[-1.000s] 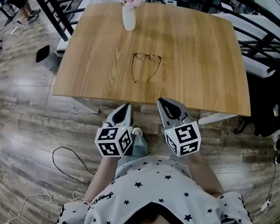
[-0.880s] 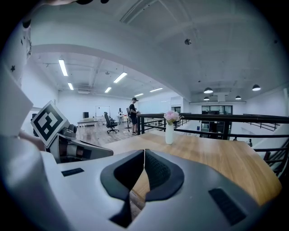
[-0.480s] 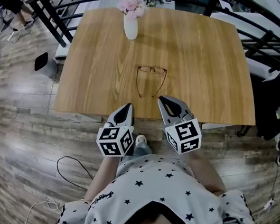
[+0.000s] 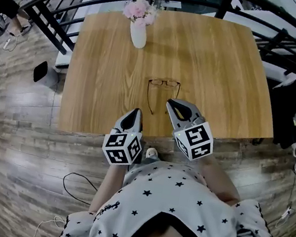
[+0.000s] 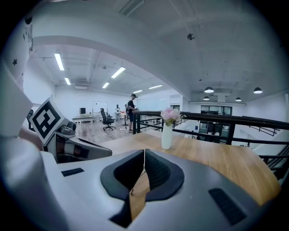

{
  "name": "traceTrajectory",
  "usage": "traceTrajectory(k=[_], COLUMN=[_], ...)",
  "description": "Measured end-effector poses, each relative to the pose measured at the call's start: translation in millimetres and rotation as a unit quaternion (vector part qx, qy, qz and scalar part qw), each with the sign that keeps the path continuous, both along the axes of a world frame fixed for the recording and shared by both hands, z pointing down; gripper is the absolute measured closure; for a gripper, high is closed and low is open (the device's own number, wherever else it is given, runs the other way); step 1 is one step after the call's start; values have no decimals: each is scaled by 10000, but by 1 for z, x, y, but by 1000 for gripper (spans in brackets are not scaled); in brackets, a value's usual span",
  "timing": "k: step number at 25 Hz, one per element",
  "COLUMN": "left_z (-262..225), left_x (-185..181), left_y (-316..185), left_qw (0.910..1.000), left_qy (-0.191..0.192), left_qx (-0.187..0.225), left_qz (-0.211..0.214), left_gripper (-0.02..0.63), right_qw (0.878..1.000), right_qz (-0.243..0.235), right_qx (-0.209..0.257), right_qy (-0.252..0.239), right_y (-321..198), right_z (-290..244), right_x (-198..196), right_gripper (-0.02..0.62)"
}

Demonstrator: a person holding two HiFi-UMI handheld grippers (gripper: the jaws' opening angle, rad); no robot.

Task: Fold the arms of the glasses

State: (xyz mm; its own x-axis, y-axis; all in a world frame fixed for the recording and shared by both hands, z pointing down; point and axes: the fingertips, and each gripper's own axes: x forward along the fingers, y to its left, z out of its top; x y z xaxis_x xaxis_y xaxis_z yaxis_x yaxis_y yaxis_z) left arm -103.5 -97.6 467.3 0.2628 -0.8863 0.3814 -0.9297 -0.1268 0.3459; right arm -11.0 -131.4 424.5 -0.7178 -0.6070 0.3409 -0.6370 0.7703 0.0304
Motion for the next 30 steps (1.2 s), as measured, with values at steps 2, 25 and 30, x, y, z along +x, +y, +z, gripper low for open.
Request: traceTrajectory(k=[2,25,30], left_z=[1,24,28], left_x=[-4,-20,-20], left_y=[-7,-48,-64], left_qw=[10000,9997,9994], left_qy=[7,77,121], left_qx=[-11,-247,-305], left_qz=[31,34,-50], left_gripper=[600,598,600], right_qw=[10000,9953,9906], right_qz=[19,-83,-306], right_qx=[-7,-82,-215], right_qy=[30,966,1317], right_y=[-7,-80,-95], right_z=[2,51,69], right_x=[-3,-12,-10], right_gripper=[577,577,577])
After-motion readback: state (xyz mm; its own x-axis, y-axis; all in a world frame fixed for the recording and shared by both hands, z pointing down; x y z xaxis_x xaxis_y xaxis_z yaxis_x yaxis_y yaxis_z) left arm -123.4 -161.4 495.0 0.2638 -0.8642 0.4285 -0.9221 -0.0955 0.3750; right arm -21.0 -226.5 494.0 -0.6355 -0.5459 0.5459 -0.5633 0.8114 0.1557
